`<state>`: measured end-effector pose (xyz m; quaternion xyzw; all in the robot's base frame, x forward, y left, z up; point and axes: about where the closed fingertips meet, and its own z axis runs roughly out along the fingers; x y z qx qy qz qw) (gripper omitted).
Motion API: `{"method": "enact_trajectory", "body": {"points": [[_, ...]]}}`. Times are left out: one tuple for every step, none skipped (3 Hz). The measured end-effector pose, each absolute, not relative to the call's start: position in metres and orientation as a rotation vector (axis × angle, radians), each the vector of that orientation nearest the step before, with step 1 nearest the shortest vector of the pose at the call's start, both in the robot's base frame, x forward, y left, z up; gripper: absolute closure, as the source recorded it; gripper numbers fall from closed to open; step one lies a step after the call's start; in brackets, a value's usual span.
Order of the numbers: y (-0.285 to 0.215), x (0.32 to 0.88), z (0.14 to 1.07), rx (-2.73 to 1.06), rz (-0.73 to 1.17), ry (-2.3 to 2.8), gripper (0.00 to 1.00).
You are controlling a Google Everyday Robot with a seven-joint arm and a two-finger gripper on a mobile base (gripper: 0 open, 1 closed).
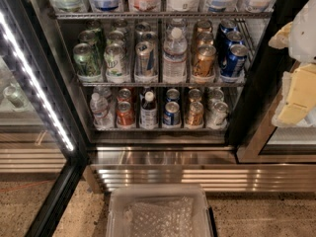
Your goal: Pick water bottle from bottom shelf of fridge
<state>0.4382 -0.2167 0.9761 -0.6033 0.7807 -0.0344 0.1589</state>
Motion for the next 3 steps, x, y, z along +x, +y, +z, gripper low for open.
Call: {"method": "enact_trajectory", "body": {"points": [[-0.217,0.438,0.976,-1.725,-0.098,2.232,0.0],[-0.209,0.441,0.968,-1.701,-0.057,2.208,0.0],[-0.168,0.452,0.92,-1.607,0.163,2.199,0.0]]}}
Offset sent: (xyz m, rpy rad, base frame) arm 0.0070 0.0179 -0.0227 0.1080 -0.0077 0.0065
